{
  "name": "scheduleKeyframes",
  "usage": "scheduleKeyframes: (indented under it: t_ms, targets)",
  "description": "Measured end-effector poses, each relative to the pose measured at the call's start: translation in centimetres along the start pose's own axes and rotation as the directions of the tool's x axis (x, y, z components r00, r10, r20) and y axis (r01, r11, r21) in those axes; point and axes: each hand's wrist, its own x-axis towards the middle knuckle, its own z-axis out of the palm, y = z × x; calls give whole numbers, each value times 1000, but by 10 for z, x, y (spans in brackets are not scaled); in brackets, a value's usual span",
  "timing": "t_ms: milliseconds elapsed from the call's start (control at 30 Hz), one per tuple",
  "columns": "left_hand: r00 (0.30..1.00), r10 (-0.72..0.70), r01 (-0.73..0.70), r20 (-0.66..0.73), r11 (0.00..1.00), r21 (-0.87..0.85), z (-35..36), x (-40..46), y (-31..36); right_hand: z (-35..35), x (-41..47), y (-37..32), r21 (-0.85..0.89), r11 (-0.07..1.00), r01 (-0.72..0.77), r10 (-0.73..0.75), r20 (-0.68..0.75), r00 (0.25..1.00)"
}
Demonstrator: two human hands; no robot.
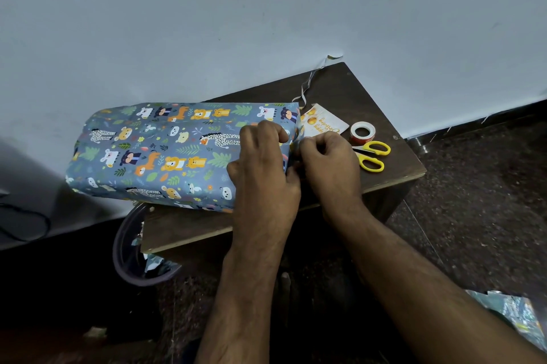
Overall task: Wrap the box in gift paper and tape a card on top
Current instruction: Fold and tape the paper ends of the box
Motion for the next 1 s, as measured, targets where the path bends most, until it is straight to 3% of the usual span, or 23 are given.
scheduleKeyframes:
  t_ms: [1000]
  targets:
    - [999,-43,43,-13,999,9,3,2,-3,6,-5,-2,31,996,78,-79,36,996]
